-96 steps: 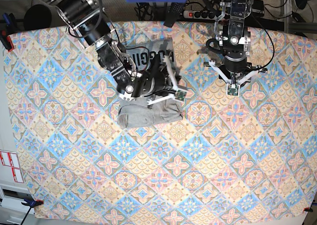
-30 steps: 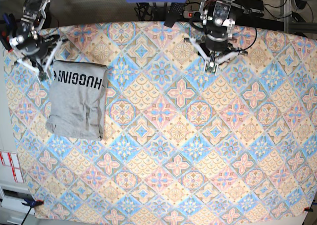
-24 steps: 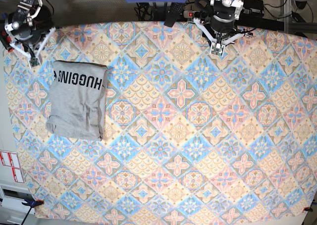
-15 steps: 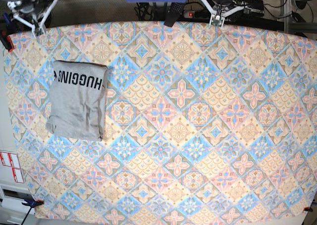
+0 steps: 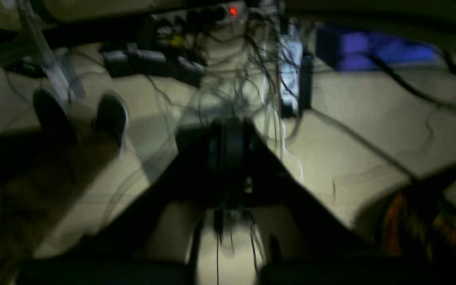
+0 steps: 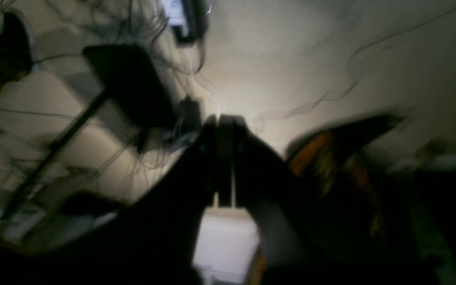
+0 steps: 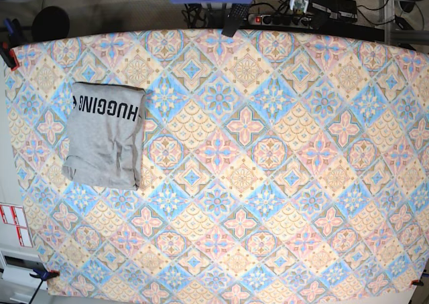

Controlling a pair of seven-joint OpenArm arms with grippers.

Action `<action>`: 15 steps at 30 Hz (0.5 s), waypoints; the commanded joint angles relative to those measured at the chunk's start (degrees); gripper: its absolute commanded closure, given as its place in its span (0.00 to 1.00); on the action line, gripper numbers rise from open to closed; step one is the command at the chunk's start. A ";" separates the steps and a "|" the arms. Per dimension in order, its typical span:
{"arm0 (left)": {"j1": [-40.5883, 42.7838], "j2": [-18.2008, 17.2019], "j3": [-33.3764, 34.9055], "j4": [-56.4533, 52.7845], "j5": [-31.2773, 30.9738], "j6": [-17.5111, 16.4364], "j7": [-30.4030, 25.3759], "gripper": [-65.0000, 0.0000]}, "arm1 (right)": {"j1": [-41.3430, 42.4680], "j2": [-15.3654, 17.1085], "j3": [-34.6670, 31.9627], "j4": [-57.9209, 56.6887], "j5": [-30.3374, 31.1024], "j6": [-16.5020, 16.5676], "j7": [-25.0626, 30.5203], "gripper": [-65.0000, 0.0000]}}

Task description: Fold the T-shirt properly

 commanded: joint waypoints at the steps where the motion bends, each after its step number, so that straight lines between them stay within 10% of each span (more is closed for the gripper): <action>1: -0.29 -0.18 0.20 -2.89 -0.86 -0.13 -1.33 1.00 | 2.04 0.94 0.06 -2.81 0.82 0.38 3.36 1.00; 7: -8.21 -0.10 3.89 -20.56 -1.30 -0.31 -10.30 1.00 | 9.95 1.03 0.68 -20.13 -10.96 0.38 18.04 1.00; 15: -19.02 0.96 13.74 -46.93 -1.48 -0.22 -27.09 1.00 | 16.63 1.03 0.24 -35.25 -12.02 0.38 27.71 1.00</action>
